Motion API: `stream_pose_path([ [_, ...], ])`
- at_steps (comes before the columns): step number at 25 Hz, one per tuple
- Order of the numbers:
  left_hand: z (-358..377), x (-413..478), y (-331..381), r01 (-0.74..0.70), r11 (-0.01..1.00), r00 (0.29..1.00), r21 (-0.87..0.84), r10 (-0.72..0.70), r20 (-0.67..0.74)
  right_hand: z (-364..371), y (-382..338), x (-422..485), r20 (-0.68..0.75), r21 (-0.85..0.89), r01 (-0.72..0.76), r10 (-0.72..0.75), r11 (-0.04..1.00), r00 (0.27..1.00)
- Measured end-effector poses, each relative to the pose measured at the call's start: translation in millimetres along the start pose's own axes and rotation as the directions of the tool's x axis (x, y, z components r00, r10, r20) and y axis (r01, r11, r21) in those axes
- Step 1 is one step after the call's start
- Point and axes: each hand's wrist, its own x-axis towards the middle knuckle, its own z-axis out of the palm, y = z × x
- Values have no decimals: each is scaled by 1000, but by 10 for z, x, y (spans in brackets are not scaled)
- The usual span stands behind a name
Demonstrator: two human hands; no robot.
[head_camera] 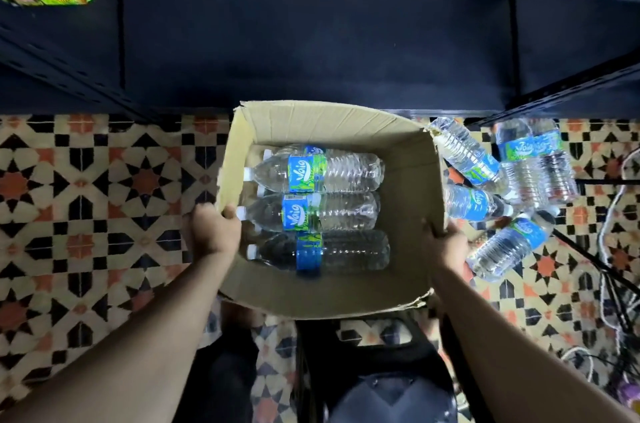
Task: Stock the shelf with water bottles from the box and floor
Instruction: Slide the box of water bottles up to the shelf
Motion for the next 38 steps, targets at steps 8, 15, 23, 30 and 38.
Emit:
stream_pose_path([
  [8, 73, -203, 165, 9, 1000, 991, -29, -13, -135, -318, -25, 215, 47, -113, 209, -205, 971, 978],
  [15, 227, -378, 275, -26, 997, 995, -69, 19, -102, -433, -134, 487, 42, -127, 314, -311, 941, 950],
  [23, 356, -221, 335, -65, 998, 986, -7, 63, -155, -221, 3, 580, -23, -102, 246, -249, 964, 968],
  [30, 507, -127, 269, -87, 996, 975, -24, 80, -209, -120, 77, 605, -28, -14, 330, -331, 944, 943],
  [38, 404, -121, 244, -162, 987, 962, -5, 157, -224, -83, 133, 697, -48, 62, 408, -405, 911, 913],
])
